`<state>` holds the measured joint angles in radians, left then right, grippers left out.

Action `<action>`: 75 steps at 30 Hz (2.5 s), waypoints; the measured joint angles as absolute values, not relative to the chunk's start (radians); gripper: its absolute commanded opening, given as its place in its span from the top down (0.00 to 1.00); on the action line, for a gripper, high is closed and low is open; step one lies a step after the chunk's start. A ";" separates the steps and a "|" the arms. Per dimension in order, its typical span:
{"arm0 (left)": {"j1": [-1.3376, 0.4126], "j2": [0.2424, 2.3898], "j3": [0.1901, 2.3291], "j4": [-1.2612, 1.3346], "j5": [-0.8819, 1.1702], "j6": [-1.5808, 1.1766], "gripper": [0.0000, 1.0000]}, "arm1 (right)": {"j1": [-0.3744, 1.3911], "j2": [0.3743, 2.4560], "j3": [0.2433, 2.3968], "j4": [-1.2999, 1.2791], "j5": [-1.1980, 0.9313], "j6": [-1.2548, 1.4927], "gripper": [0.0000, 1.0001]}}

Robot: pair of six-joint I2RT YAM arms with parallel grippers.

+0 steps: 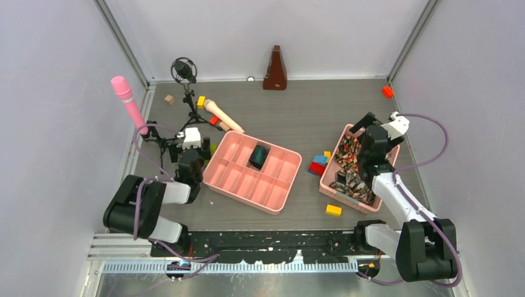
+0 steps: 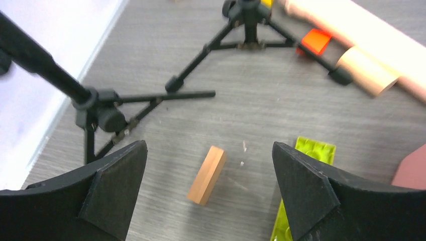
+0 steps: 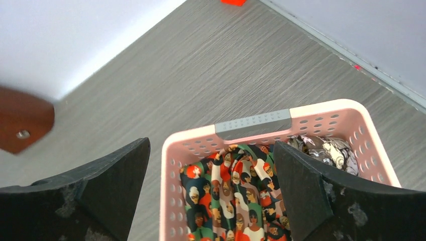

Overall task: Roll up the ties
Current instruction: Pick up the tie from the bin.

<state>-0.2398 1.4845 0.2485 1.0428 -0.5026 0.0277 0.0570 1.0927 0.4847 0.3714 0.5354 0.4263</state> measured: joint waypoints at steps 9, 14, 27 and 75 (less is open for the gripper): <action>-0.286 1.200 0.645 0.333 -0.584 -0.153 0.00 | 0.057 1.092 0.825 -0.215 0.537 0.620 0.01; -0.286 1.136 0.772 0.041 -0.524 -0.302 0.00 | 0.057 1.118 0.883 -0.389 0.432 0.662 0.00; -0.286 1.092 0.828 -0.259 -0.256 -0.440 0.07 | 0.057 1.330 0.979 -0.630 0.315 0.696 0.14; -0.286 1.141 0.871 -0.249 -0.025 -0.464 0.18 | 0.057 1.210 1.148 -0.699 0.374 0.589 1.00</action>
